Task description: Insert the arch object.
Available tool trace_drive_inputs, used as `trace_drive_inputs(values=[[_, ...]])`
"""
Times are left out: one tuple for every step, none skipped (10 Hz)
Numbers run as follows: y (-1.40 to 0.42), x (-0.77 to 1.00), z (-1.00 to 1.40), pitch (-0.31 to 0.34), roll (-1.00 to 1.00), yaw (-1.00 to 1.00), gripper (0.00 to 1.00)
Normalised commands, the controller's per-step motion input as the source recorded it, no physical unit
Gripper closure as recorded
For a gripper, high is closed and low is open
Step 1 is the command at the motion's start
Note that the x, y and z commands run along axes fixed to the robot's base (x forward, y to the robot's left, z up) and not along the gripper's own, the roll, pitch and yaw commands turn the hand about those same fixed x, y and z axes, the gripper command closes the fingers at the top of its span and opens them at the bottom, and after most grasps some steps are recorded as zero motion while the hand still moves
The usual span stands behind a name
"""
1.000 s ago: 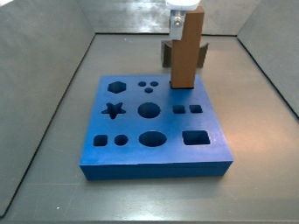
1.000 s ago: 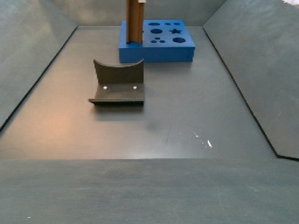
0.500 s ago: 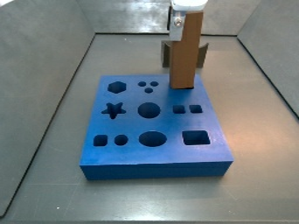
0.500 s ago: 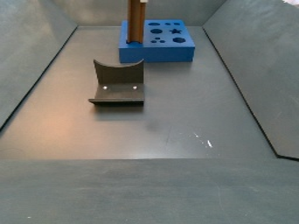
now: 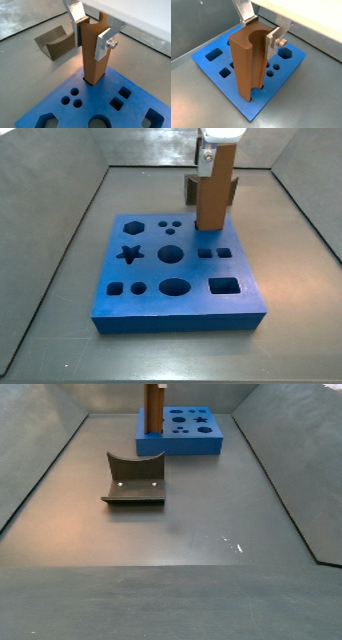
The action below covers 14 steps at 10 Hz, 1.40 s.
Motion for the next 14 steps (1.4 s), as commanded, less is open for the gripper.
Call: trace_drive_inputs(values=[[0.02, 0.13, -0.21, 0.056, 0.01, -0.21, 1.0], [0.0, 0.03, -0.26, 0.02, 0.0, -0.14, 1.0], [0.05, 0.0, -0.26, 0.016, 0.01, -0.11, 1.0], [0.12, -0.14, -0.21, 0.019, 0.0, -0.13, 1.0], [0.14, -0.2, -0.15, 0.044, 0.03, -0.14, 1.0], [0.15, -0.15, -0.15, 0.069, 0.06, -0.18, 1.0], [0.05, -0.01, -0.17, 0.026, 0.01, -0.12, 1.0], [0.01, 0.0, -0.19, 0.0, 0.0, -0.03, 1.0], [0.0, 0.04, -0.23, 0.0, 0.0, 0.0, 1.0], [0.0, 0.15, -0.21, 0.01, 0.0, 0.0, 1.0], [0.0, 0.19, -0.21, 0.024, 0.0, 0.02, 1.0], [0.0, 0.33, -0.25, 0.061, 0.01, 0.0, 1.0], [0.0, 0.39, -0.26, 0.064, 0.0, 0.0, 1.0], [0.0, 0.37, -0.27, 0.046, 0.0, 0.0, 1.0]])
